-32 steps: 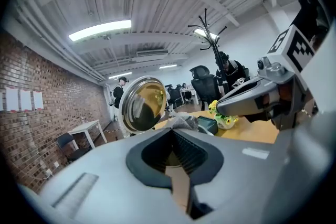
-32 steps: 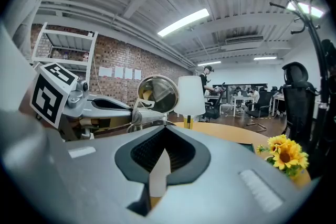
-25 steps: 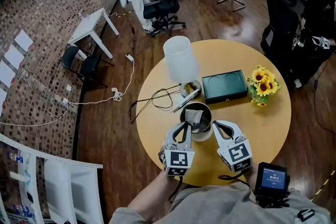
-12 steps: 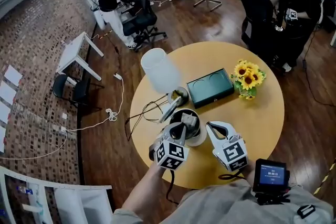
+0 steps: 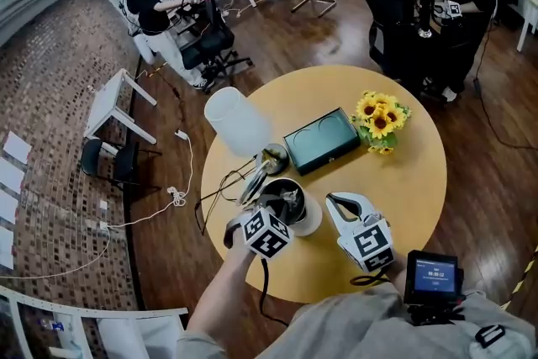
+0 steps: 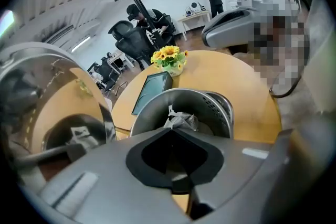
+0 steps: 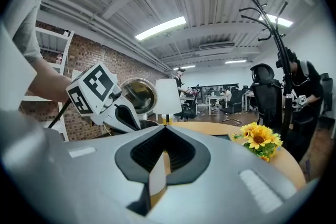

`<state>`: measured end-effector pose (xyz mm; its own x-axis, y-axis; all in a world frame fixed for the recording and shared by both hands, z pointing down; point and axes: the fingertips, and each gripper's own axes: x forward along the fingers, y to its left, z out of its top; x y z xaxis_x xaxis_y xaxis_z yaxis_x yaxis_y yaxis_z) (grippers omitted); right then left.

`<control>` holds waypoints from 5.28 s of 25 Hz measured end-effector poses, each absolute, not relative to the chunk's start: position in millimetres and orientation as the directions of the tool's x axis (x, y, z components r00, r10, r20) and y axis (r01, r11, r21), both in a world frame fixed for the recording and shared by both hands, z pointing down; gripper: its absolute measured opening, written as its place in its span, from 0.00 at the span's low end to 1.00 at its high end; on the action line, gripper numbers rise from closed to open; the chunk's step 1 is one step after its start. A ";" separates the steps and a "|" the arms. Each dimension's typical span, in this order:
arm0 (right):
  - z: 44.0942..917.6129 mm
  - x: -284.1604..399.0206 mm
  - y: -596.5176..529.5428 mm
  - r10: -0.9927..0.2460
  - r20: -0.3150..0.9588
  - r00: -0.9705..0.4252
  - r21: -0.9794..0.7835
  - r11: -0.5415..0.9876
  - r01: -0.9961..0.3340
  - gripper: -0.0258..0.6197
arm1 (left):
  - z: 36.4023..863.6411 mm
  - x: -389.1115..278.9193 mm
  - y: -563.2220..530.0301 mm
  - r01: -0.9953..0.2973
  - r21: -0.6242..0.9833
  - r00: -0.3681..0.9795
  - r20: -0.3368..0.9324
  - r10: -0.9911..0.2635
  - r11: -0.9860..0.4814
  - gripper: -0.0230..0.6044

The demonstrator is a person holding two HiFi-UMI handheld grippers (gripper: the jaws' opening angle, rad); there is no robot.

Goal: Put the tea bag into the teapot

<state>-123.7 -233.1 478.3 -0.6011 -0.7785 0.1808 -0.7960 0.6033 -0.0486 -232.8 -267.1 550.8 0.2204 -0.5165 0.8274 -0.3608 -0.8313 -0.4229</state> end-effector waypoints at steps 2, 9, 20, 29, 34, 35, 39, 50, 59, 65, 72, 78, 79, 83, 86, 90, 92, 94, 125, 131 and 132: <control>477.4 -120.0 -232.9 -0.781 0.179 -0.599 -0.053 0.600 -0.798 0.05 | 552.0 -230.7 -267.9 -0.348 -0.420 0.210 0.836 -0.507 -0.838 0.05; 482.8 -111.0 -232.4 -0.788 0.180 -0.588 -0.059 0.588 -0.806 0.05 | 560.1 -232.5 -269.2 -0.337 -0.426 0.191 0.842 -0.504 -0.840 0.06; 480.6 -109.4 -232.7 -0.787 0.173 -0.592 -0.058 0.592 -0.804 0.05 | 557.3 -231.8 -268.9 -0.364 -0.412 0.210 0.837 -0.504 -0.835 0.13; 480.9 -106.0 -229.9 -0.778 0.182 -0.601 -0.059 0.602 -0.796 0.05 | 539.9 -231.4 -271.8 -0.496 -0.424 0.267 0.756 -0.598 -0.758 0.04; 476.6 -97.8 -226.8 -0.750 0.181 -0.636 -0.050 0.639 -0.767 0.05 | 505.4 -226.7 -267.5 -0.679 -0.408 0.329 0.574 -0.750 -0.610 0.04; 475.9 -95.3 -225.4 -0.742 0.183 -0.645 -0.048 0.649 -0.759 0.05 | 498.4 -224.8 -263.5 -0.711 -0.397 0.336 0.533 -0.776 -0.580 0.04; 474.4 -86.1 -219.6 -0.698 0.192 -0.690 -0.047 0.696 -0.717 0.05 | 474.9 -213.5 -239.4 -0.823 -0.326 0.340 0.375 -0.863 -0.466 0.04; 478.0 -71.1 -201.4 -0.548 0.197 -0.813 -0.075 0.818 -0.570 0.05 | 456.4 -165.7 -185.4 -0.955 -0.111 0.250 0.193 -0.949 -0.274 0.04; 461.7 -75.2 -171.8 -0.537 0.174 -0.825 -0.046 0.833 -0.552 0.05 | 442.5 -153.8 -148.0 -0.960 -0.040 0.269 0.127 -0.955 -0.276 0.04; 454.6 -71.8 -125.1 -0.577 0.188 -0.795 -0.022 0.806 -0.591 0.05 | 440.1 -142.3 -100.2 -0.943 0.001 0.330 0.106 -0.938 -0.332 0.04; 455.3 -61.8 -50.5 -0.630 0.222 -0.744 -0.008 0.762 -0.647 0.05 | 442.3 -129.9 -29.4 -0.914 0.072 0.404 0.088 -0.911 -0.398 0.04; 469.1 -53.5 8.1 -0.671 0.253 -0.697 -0.003 0.720 -0.694 0.05 | 452.8 -124.7 20.4 -0.885 0.125 0.459 0.070 -0.886 -0.449 0.04; 471.4 -50.2 17.3 -0.675 0.260 -0.690 -0.007 0.714 -0.701 0.05 | 455.0 -121.0 28.1 -0.879 0.132 0.469 0.072 -0.880 -0.458 0.04; 467.6 -35.7 34.1 -0.682 0.258 -0.684 0.001 0.708 -0.706 0.05 | 452.0 -103.3 45.1 -0.872 0.135 0.481 0.065 -0.874 -0.470 0.04; 461.9 -29.9 47.2 -0.667 0.255 -0.700 -0.003 0.723 -0.691 0.05 | 445.7 -89.5 57.4 -0.872 0.136 0.481 0.057 -0.875 -0.470 0.04; 458.8 -15.0 48.7 -0.657 0.242 -0.714 -0.016 0.733 -0.681 0.05 | 443.7 -72.0 59.2 -0.879 0.151 0.464 0.048 -0.885 -0.453 0.04; 454.4 -1.0 40.8 -0.663 0.230 -0.712 -0.009 0.730 -0.683 0.05 | 441.6 -60.5 53.3 -0.883 0.155 0.454 0.047 -0.890 -0.442 0.04; 452.5 8.7 36.4 -0.667 0.225 -0.711 -0.007 0.728 -0.685 0.05 | 441.2 -53.6 50.4 -0.887 0.162 0.445 0.053 -0.894 -0.432 0.04; 460.3 5.7 42.3 -0.648 0.246 -0.721 0.006 0.745 -0.667 0.05 | 452.6 -61.3 57.7 -0.901 0.173 0.416 0.082 -0.905 -0.399 0.04; 456.3 5.6 41.5 -0.651 0.241 -0.720 0.009 0.743 -0.669 0.05 | 451.0 -62.4 57.2 -0.901 0.178 0.413 0.081 -0.907 -0.395 0.04; 455.4 5.1 41.8 -0.651 0.241 -0.720 0.008 0.743 -0.669 0.05 | 450.5 -62.9 57.4 -0.901 0.179 0.413 0.081 -0.907 -0.394 0.04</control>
